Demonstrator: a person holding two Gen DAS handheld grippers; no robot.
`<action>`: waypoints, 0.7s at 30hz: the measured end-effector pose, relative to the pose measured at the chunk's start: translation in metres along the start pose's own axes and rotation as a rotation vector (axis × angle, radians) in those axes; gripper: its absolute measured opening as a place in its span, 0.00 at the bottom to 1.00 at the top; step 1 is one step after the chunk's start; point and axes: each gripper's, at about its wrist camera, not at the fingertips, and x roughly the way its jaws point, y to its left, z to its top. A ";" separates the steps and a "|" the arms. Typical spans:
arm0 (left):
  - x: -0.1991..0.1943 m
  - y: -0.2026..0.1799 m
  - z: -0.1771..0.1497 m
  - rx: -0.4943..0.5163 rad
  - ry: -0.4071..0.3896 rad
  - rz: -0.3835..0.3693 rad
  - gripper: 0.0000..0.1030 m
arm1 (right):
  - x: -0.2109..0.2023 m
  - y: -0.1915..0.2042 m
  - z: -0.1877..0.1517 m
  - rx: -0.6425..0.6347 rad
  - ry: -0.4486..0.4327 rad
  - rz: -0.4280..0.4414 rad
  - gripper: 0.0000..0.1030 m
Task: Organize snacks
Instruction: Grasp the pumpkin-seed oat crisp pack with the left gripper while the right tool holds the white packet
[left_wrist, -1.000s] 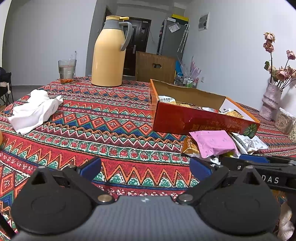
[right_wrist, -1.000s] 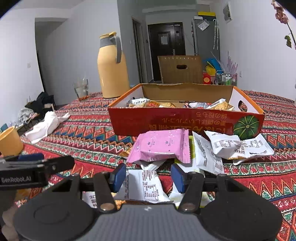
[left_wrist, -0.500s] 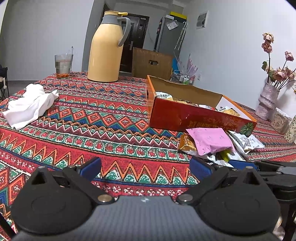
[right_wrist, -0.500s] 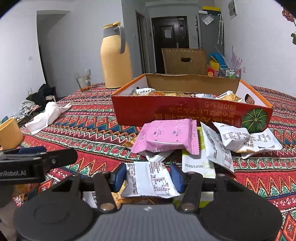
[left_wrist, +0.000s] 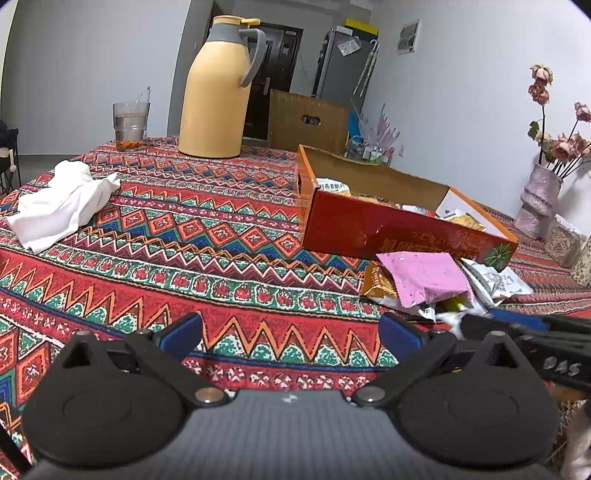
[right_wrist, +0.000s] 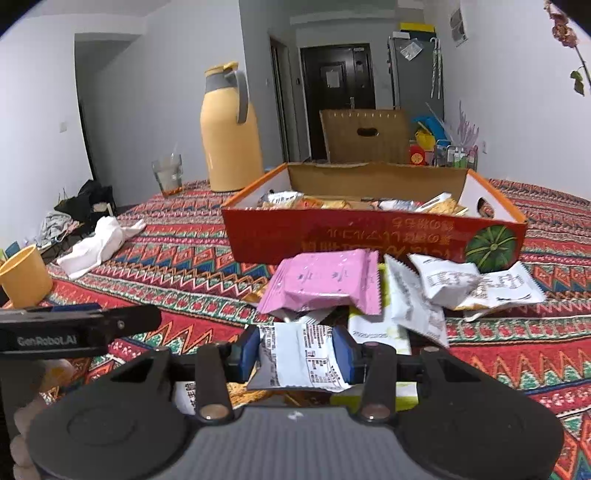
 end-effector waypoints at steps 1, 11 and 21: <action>0.001 -0.001 0.000 0.002 0.005 0.009 1.00 | -0.004 -0.002 0.001 0.003 -0.009 -0.002 0.41; -0.003 -0.036 0.003 0.117 0.038 0.046 1.00 | -0.032 -0.036 -0.003 0.051 -0.075 -0.047 0.41; 0.008 -0.099 -0.016 0.290 0.130 -0.026 1.00 | -0.051 -0.074 -0.019 0.121 -0.095 -0.085 0.41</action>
